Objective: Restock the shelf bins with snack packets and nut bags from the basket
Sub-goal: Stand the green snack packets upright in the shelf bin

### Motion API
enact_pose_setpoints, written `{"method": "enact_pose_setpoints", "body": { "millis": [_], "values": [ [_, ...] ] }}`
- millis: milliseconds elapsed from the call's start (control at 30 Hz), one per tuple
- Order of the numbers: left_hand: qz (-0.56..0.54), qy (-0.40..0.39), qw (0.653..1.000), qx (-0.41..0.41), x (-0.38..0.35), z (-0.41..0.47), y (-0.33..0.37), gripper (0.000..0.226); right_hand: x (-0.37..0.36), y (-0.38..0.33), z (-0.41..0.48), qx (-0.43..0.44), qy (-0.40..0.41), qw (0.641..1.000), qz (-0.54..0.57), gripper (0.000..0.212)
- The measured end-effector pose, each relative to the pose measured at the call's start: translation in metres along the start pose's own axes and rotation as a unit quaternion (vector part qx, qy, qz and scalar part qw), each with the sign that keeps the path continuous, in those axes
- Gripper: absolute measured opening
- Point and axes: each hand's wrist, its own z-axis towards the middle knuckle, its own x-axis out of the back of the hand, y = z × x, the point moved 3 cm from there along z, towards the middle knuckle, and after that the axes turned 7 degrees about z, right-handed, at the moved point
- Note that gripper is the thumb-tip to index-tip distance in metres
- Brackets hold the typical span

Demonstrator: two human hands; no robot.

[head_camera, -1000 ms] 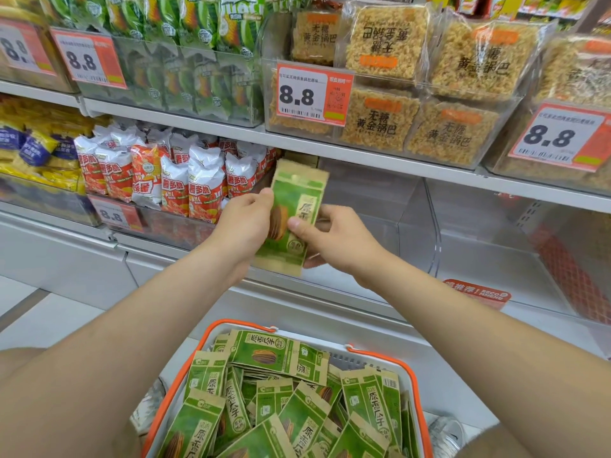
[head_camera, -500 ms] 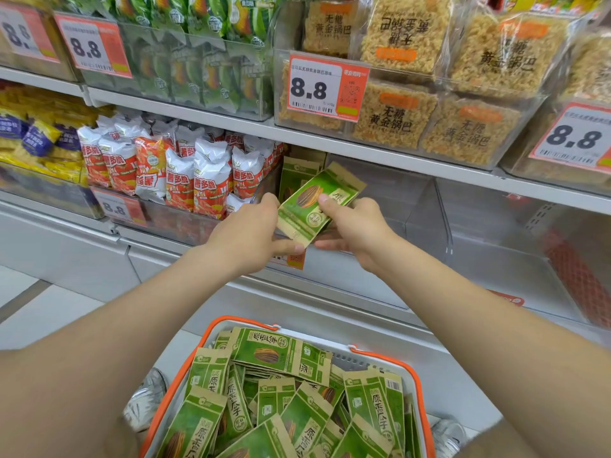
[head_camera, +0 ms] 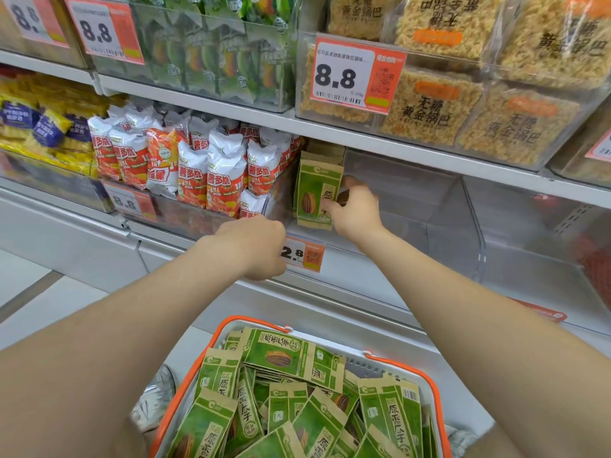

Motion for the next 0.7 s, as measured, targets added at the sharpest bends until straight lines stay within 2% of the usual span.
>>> {"method": "enact_pose_setpoints", "body": {
  "millis": [133, 300, 400, 700],
  "values": [
    [0.015, -0.039, 0.999, -0.026, -0.003, 0.003, 0.005, 0.024, -0.013, 0.009, 0.014, -0.013, 0.016, 0.998, -0.052, 0.041],
    [0.032, -0.051, 0.997, -0.041, -0.003, 0.005, 0.010, 0.026, -0.016, 0.010, 0.020, -0.015, 0.036, 0.998, -0.049, 0.039],
    [0.043, -0.056, 0.996, -0.048, -0.003, 0.004, 0.012, 0.027, -0.011, 0.012, 0.019, -0.040, 0.048, 0.998, -0.032, 0.051],
    [0.047, -0.065, 0.995, -0.052, -0.005, 0.000, 0.011, 0.030, -0.004, 0.013, 0.013, -0.096, 0.017, 0.992, -0.078, 0.064]
  ]
}}
